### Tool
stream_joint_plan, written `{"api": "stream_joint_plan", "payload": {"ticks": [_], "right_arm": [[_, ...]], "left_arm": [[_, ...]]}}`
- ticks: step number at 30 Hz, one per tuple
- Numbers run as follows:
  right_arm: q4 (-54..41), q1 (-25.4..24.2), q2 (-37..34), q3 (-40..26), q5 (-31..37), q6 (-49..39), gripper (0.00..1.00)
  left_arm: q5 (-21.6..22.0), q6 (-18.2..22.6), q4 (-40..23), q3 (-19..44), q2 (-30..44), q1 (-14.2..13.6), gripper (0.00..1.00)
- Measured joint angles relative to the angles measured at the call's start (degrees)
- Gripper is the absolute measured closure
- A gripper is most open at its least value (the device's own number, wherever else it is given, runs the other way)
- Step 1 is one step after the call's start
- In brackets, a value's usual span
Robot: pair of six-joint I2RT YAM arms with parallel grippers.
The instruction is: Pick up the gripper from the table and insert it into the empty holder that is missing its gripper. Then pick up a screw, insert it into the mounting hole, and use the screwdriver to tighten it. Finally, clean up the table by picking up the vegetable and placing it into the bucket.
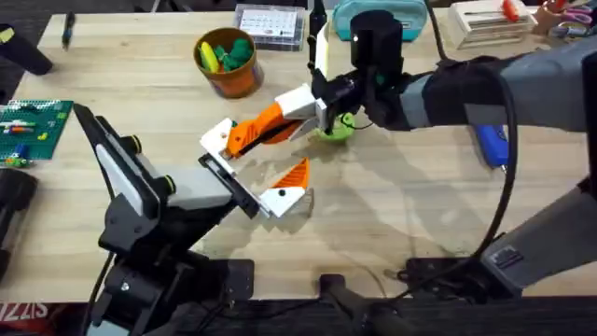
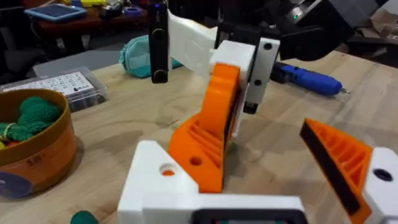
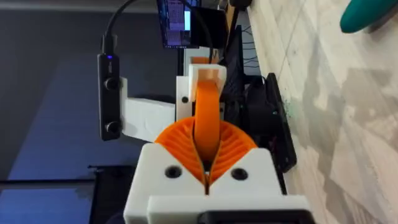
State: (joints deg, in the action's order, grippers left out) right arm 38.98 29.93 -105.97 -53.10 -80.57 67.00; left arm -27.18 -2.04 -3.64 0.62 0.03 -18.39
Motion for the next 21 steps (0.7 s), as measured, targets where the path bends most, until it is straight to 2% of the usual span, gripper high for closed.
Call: {"api": "stream_joint_plan", "payload": {"ticks": [11, 21], "right_arm": [[0.04, 0.17, -0.7, -0.48, 0.38, 0.22, 0.984], [0.03, 3.28, -6.39, -7.81, 0.6, 1.25, 0.984]], "left_arm": [[-1.3, -0.28, -0.01, 0.0, 0.0, 0.01, 0.009], [0.43, -0.62, -0.02, 0.0, 0.0, 1.03, 0.009]]}}
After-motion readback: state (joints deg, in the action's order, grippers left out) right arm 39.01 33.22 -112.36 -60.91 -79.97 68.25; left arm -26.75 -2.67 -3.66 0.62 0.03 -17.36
